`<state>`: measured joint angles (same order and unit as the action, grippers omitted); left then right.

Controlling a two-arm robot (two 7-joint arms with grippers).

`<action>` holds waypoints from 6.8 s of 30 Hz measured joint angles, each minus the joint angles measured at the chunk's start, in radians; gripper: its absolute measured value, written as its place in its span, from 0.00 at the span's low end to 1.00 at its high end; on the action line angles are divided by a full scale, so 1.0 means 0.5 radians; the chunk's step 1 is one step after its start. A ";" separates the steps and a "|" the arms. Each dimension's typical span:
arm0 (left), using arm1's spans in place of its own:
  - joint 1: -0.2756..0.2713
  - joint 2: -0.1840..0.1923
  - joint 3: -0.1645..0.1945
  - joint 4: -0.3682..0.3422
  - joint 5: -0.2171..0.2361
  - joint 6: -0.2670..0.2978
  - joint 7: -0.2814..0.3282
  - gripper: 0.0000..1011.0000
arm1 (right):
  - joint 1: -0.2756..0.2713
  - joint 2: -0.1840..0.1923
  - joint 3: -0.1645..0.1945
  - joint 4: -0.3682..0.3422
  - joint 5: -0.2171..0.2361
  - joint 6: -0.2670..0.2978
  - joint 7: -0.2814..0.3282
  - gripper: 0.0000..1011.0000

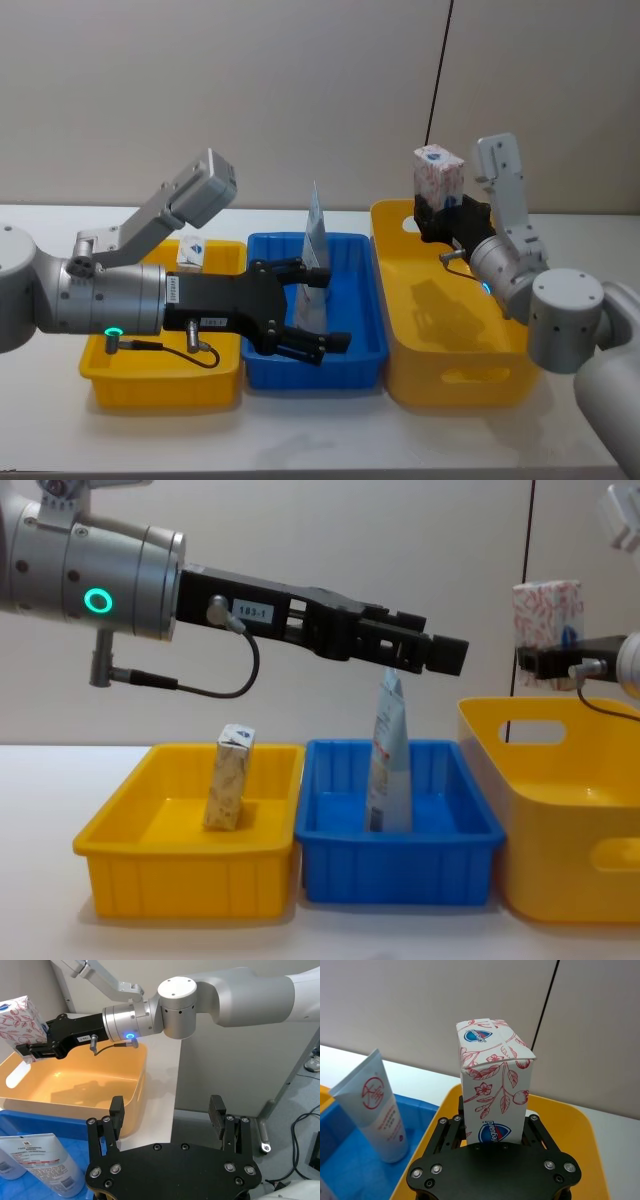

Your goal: Bimanual collaborative sorting of washing and personal care products

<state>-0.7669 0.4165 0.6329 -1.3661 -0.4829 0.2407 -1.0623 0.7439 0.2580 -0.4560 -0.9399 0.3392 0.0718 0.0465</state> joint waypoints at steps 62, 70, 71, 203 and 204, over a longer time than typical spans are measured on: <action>0.000 0.000 0.000 0.000 0.000 0.000 0.000 0.99 | -0.130 -0.079 0.137 -0.285 -0.108 0.086 -0.306 0.99; 0.000 0.000 0.000 0.000 0.000 0.000 0.000 0.99 | -0.382 0.020 0.167 -0.754 -0.053 0.219 -0.258 0.99; 0.000 0.000 0.000 0.000 0.000 0.000 0.000 0.99 | -0.410 0.031 0.168 -0.800 -0.050 0.229 -0.254 0.99; 0.216 0.286 -0.123 -0.408 -0.077 0.189 0.271 0.99 | -0.506 -0.395 -0.053 -0.482 -0.427 0.114 -0.190 0.75; 0.216 0.286 -0.123 -0.408 -0.077 0.189 0.271 0.99 | -0.504 -0.397 -0.052 -0.480 -0.428 0.114 -0.191 0.73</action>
<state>-0.6587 0.5596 0.5713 -1.5702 -0.5213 0.3352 -0.9271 0.4917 0.0594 -0.4820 -1.1800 0.1255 0.1290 -0.0493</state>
